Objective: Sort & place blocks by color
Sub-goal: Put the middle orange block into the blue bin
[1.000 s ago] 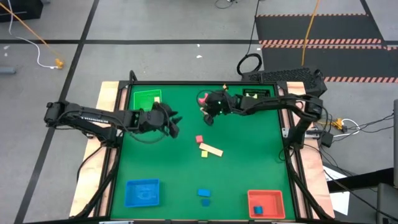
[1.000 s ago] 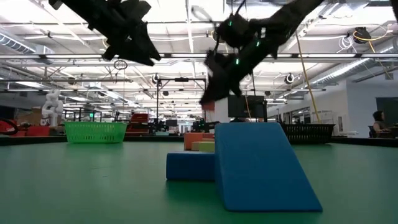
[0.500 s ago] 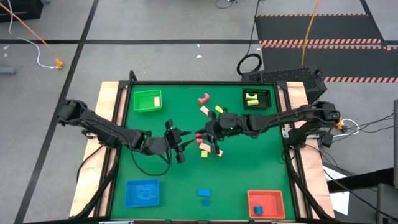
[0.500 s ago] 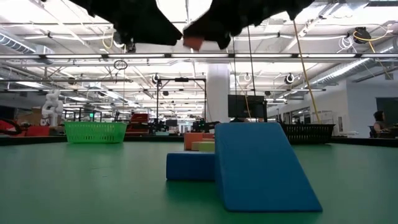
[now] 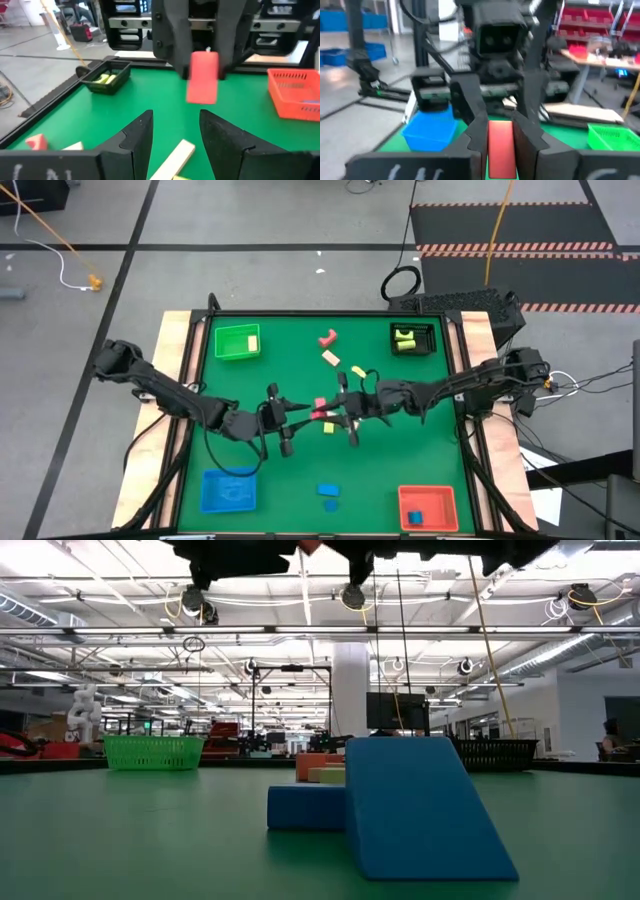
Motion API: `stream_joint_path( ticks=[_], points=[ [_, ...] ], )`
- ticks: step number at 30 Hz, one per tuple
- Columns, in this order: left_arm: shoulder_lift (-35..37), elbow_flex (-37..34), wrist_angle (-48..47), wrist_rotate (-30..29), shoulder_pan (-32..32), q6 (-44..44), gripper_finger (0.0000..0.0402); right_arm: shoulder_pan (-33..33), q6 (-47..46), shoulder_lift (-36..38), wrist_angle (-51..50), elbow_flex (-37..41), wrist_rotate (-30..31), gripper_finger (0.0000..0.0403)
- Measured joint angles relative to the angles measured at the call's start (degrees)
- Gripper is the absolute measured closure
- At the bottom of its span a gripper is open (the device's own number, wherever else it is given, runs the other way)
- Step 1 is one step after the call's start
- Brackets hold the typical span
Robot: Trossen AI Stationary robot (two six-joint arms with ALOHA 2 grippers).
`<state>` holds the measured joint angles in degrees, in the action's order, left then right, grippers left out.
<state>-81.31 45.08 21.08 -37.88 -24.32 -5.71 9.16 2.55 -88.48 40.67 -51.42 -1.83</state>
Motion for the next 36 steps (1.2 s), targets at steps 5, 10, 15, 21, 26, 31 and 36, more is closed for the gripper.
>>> stream_joint_path(
  ticks=[5, 10, 15, 21, 26, 31, 36],
  points=[
    [-4.65, 0.00, 8.99, 3.80, 0.47, 4.31, 0.0238, 1.24, 1.15, -0.05, 2.91, 1.04, 0.02, 0.0358],
    [-5.15, -0.09, 11.46, 5.57, 1.97, 6.40, 0.0238, 1.52, 1.17, 0.05, 3.24, 1.08, 0.07, 0.0358],
    [-5.17, -0.09, 13.20, 10.40, 3.14, 8.39, 0.0238, 1.58, 1.30, 0.06, 4.03, 1.08, 0.05, 0.0358],
    [-5.08, 0.00, 15.18, 15.03, 4.22, 8.50, 0.0238, 1.50, 1.19, -0.10, 3.12, 1.14, 0.42, 0.0358],
    [-5.08, 0.00, 15.47, 16.51, 4.16, 8.63, 0.0238, 1.50, -0.16, -0.05, 3.25, 1.12, 0.28, 0.0358],
    [-5.10, 0.00, 16.79, 16.45, 4.20, 8.98, 0.0239, 1.82, -0.33, -0.05, 3.48, 1.12, 0.28, 0.0358],
    [-5.10, 0.00, 16.81, 16.62, 4.18, 7.53, 0.0288, 2.22, -0.36, -0.05, 3.38, 1.12, 0.39, 0.0356]
  ],
)
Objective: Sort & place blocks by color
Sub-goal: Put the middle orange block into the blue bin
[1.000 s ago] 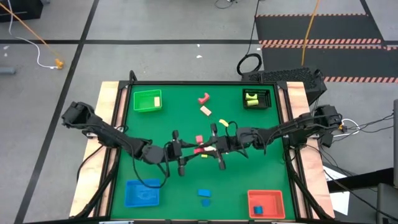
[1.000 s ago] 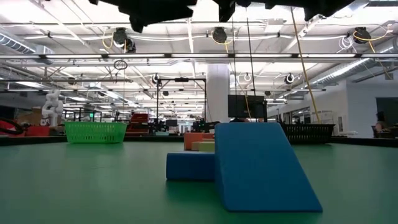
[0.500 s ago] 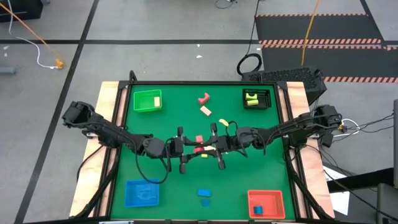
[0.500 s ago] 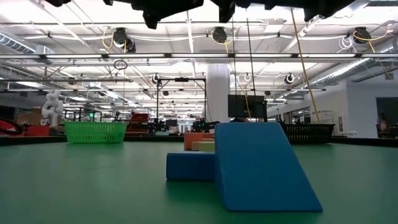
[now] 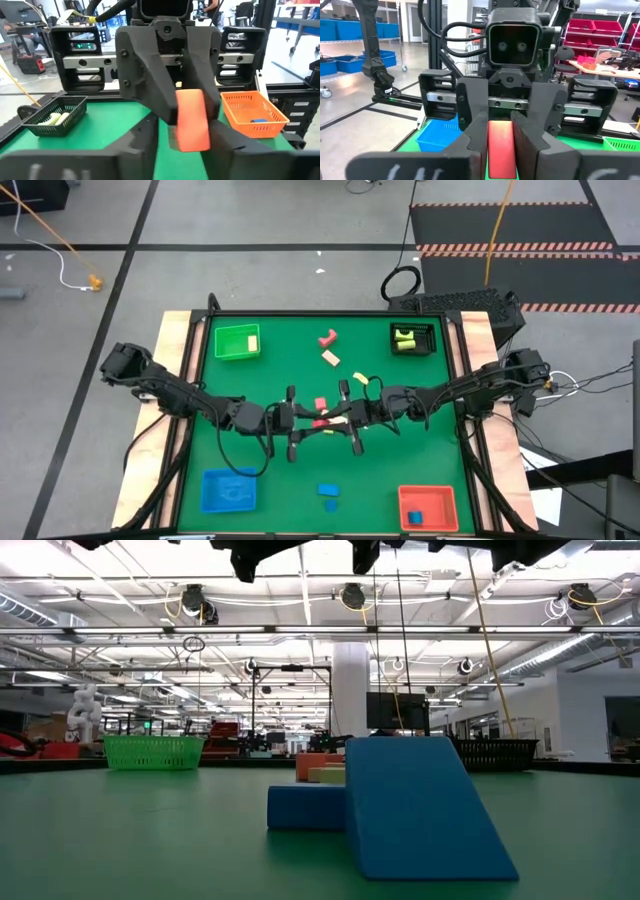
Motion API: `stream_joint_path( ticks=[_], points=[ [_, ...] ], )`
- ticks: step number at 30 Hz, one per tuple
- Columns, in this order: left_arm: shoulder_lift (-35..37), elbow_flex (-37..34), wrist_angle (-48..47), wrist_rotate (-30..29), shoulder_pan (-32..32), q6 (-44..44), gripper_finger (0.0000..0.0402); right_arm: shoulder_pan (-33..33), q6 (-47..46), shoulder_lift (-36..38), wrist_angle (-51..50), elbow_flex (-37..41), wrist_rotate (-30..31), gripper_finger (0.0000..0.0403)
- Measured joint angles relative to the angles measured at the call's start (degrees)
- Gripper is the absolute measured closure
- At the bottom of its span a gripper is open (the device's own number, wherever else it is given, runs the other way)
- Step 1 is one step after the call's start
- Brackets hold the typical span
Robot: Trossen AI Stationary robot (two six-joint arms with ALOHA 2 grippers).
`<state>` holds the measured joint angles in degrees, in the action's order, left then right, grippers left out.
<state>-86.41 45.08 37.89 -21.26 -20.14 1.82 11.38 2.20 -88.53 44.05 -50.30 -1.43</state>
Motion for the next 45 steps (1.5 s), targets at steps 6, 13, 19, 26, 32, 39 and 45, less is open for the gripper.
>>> stream_joint_path(
  ticks=[6, 13, 19, 26, 32, 39, 45],
  points=[
    [0.00, -0.02, 0.20, -0.15, -0.02, -1.23, 0.0343, -0.04, -0.11, 0.09, -0.70, -0.09, -0.14, 0.0317],
    [-0.04, -0.02, -0.83, 0.77, -0.42, -5.40, 0.0343, -0.21, -0.07, 1.45, -5.04, -0.15, 0.81, 0.0231],
    [0.25, 0.00, -4.86, 0.30, -0.89, -12.85, 0.0343, -0.37, -1.65, 10.28, -23.82, -0.09, 7.83, 0.0180],
    [1.16, 0.02, -17.25, 11.42, -3.02, -40.26, 0.0343, 0.29, -22.50, 15.23, -44.47, 0.89, 9.21, 0.0178],
    [3.15, 0.36, -23.14, 24.06, -8.03, -58.04, 0.0343, 3.03, -33.26, 9.63, -35.38, 8.99, 8.95, 0.0187],
    [7.70, 0.22, -31.70, 28.42, -19.03, -74.39, 0.0343, 6.17, -34.88, 3.46, -22.79, 13.20, 12.19, 0.0185],
    [8.93, 0.28, -41.27, 27.26, -26.10, -85.28, 0.0343, 7.54, -30.74, 0.50, -21.64, 13.29, 16.89, 0.0185]
  ],
)
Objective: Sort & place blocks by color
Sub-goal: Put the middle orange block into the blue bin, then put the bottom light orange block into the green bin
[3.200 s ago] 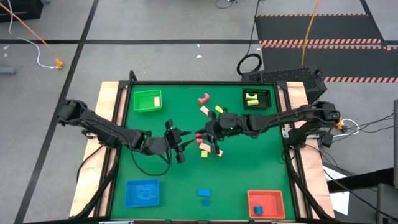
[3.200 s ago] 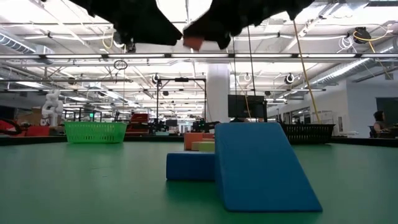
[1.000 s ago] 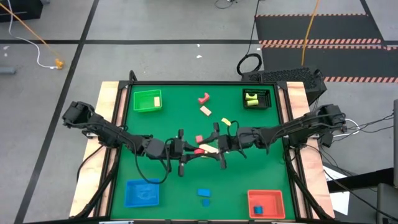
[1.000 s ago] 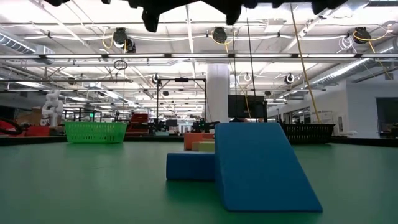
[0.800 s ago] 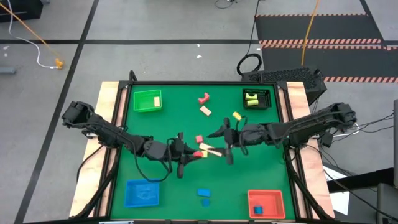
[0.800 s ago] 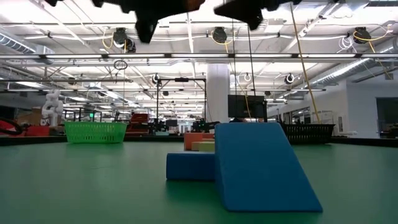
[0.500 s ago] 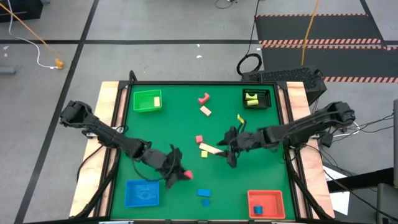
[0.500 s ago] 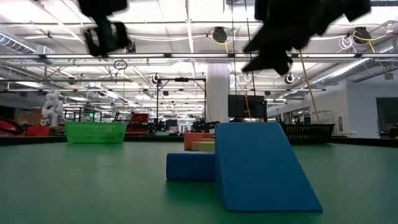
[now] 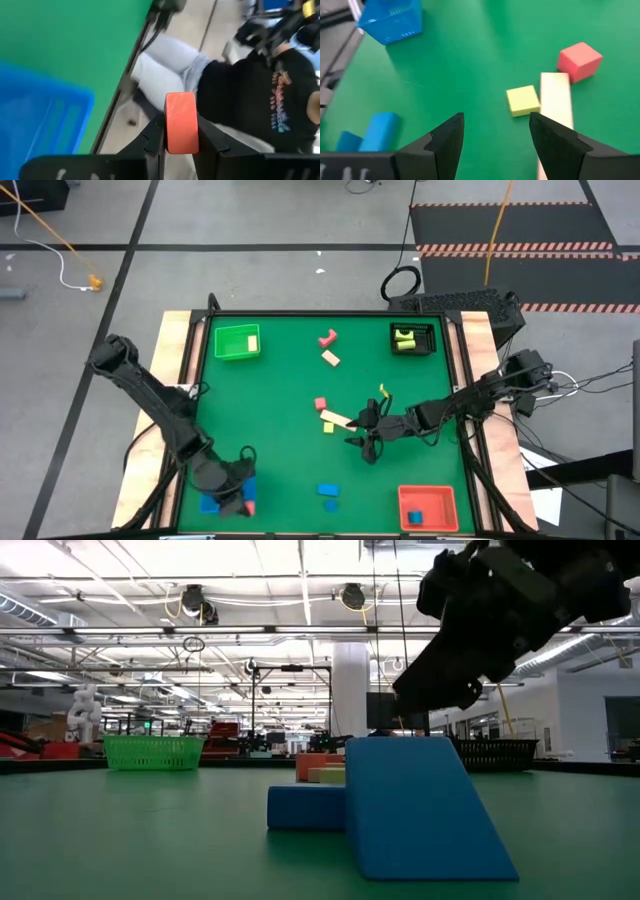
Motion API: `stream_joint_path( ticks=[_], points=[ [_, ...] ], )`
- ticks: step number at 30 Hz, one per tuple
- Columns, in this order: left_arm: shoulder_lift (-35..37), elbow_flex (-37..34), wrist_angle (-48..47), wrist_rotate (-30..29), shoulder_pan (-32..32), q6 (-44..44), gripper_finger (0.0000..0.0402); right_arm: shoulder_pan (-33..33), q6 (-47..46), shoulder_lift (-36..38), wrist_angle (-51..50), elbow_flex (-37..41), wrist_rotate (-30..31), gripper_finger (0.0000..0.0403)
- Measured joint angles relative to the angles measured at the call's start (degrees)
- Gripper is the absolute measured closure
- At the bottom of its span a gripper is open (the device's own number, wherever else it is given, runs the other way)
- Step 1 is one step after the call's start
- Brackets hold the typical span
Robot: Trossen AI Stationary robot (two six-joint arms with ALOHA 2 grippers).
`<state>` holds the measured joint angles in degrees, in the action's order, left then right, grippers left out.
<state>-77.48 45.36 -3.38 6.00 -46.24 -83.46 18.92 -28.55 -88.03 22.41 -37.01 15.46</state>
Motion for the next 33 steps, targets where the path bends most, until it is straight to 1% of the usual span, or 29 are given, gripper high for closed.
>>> stream_joint_path(
  ticks=[1, 6, 10, 12, 14, 17, 21, 23, 26, 29, 33],
  points=[
    [0.06, 0.00, -1.87, 0.06, -0.59, -0.77, 0.0343, 0.02, 0.68, 0.00, -0.40, 0.00, 1.14, 0.0185],
    [-0.17, -0.04, -10.64, -0.05, -3.29, -7.10, 0.0343, 0.07, 1.17, 0.02, -0.34, 0.00, 1.54, 0.0185],
    [-0.44, -0.07, -16.63, -0.09, -4.14, -11.86, 0.0342, -0.06, 2.60, 0.02, -0.41, 0.00, 2.80, 0.0185],
    [-0.43, -0.04, -18.94, -0.11, -4.21, -13.05, 0.0326, -0.22, 2.97, 0.02, -0.43, 0.00, 2.80, 0.0185],
    [-0.43, -0.07, -20.96, -0.09, -4.21, -13.83, 0.0299, -0.43, 4.01, 0.02, -0.75, -0.02, 2.78, 0.0185],
    [-0.43, -0.07, -22.18, -0.09, -4.13, -14.86, 0.0262, -0.58, 4.73, 0.02, -2.64, -0.04, 2.83, 0.0185],
    [-0.43, -0.07, -22.10, -0.11, -4.10, -14.84, 0.0236, -0.57, 6.47, 0.02, -4.38, -0.04, 2.85, 0.0185],
    [-0.43, -0.07, -22.47, -0.11, -4.10, -14.86, 0.0231, -0.57, 7.11, 0.02, -5.32, -0.04, 3.37, 0.0185],
    [-0.43, -0.07, -23.95, -0.11, -3.77, -15.92, 0.0229, -0.59, 7.20, 0.02, -5.96, -0.04, 5.73, 0.0185],
    [-0.32, -0.07, -23.14, -0.13, -3.20, -15.88, 0.0228, -0.59, 6.83, 0.02, -6.43, -0.04, 6.93, 0.0185],
    [0.10, -0.07, -17.19, -1.32, -2.29, -11.89, 0.0228, -0.57, 4.81, 0.02, -8.32, -0.04, 7.30, 0.0185]
  ],
)
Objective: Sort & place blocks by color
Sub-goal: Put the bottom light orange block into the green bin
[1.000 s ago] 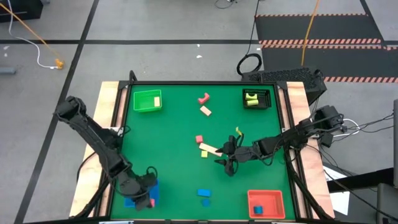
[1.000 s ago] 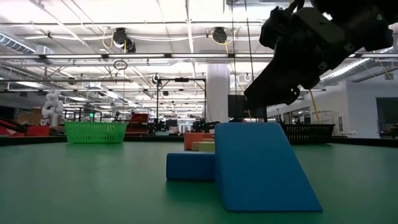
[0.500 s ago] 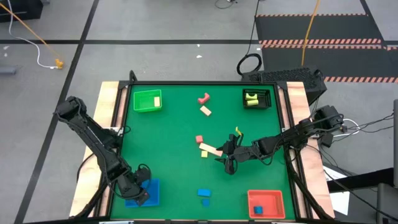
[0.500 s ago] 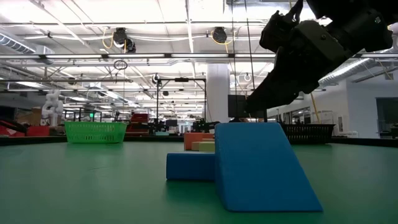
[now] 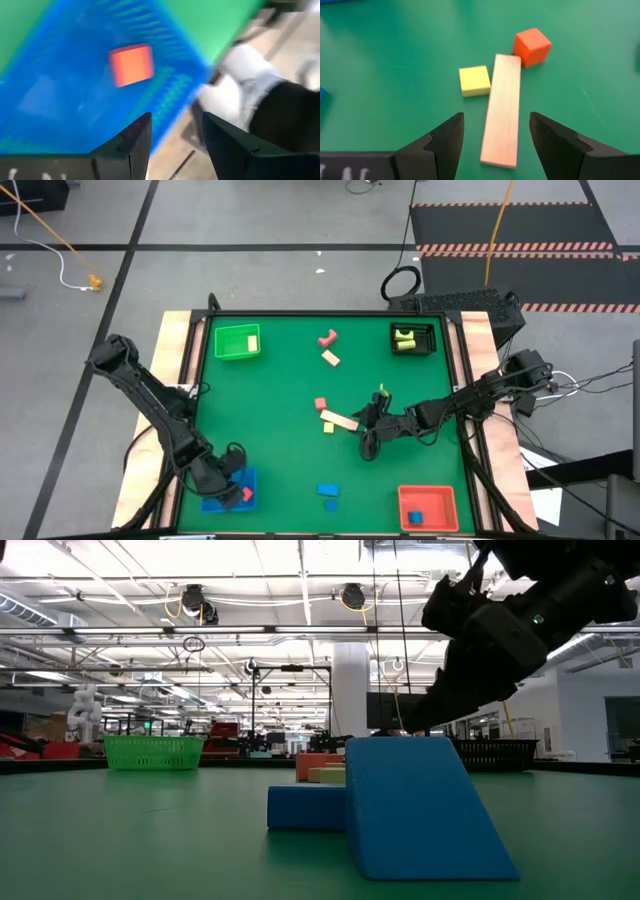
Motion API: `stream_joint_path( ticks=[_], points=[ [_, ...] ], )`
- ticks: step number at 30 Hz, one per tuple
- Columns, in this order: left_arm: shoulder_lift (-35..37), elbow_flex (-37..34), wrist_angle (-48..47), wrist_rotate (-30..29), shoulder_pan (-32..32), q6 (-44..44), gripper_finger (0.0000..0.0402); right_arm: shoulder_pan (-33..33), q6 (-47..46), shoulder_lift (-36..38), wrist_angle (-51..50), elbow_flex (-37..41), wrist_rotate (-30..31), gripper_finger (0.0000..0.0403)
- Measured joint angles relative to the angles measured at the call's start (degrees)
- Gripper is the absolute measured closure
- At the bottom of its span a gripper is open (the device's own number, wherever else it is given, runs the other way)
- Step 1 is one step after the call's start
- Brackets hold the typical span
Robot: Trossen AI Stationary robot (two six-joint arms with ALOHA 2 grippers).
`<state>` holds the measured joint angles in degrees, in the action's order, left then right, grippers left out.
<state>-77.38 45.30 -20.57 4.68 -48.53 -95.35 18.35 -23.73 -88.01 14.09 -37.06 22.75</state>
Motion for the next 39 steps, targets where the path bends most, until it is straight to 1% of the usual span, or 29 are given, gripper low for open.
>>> stream_joint_path(
  ticks=[3, 6, 11, 13, 19, 23, 28, 31, 34, 37, 39],
  points=[
    [0.46, 0.00, 7.04, -2.47, 0.74, 4.96, 0.0227, 0.00, -1.98, 0.00, -0.65, 0.00, 2.12, 0.0185],
    [1.05, 0.00, 13.01, -6.61, 1.55, 10.40, 0.0227, 0.00, -2.24, 0.00, -1.05, 0.00, 4.27, 0.0185],
    [1.05, 0.02, 20.60, -13.55, 4.01, 20.28, 0.0227, 0.19, -3.20, -0.97, -0.21, -0.02, 4.19, 0.0182],
    [1.07, 0.02, 22.14, -15.48, 5.22, 23.68, 0.0227, 0.53, -3.69, -2.37, 0.72, -0.02, 4.19, 0.0174],
    [1.05, 0.02, 25.31, -21.80, 8.95, 31.02, 0.0227, 0.88, -3.45, -7.92, 7.21, -0.04, 4.21, 0.0133],
    [1.05, 0.02, 26.98, -24.02, 10.83, 36.43, 0.0227, 0.79, -1.99, -10.43, 9.83, -0.04, 4.22, 0.0118],
    [1.05, 0.02, 28.93, -24.46, 13.00, 41.85, 0.0227, 0.34, -1.31, -13.94, 11.58, -0.04, 4.38, 0.0115],
    [1.05, 0.02, 30.15, -24.51, 14.17, 44.35, 0.0227, -0.23, -1.23, -14.96, 12.13, -0.07, 4.98, 0.0121],
    [1.05, 0.02, 31.29, -24.91, 15.15, 46.79, 0.0227, -0.35, -1.26, -15.71, 12.16, -0.10, 5.77, 0.0136],
    [1.05, 0.02, 32.05, -25.33, 16.03, 48.58, 0.0227, -0.33, -1.39, -15.80, 12.04, -0.13, 5.63, 0.0171],
    [1.05, 0.02, 32.30, -25.67, 16.48, 49.21, 0.0227, -0.33, -2.49, -15.82, 11.80, -0.15, 5.71, 0.0206]
  ],
)
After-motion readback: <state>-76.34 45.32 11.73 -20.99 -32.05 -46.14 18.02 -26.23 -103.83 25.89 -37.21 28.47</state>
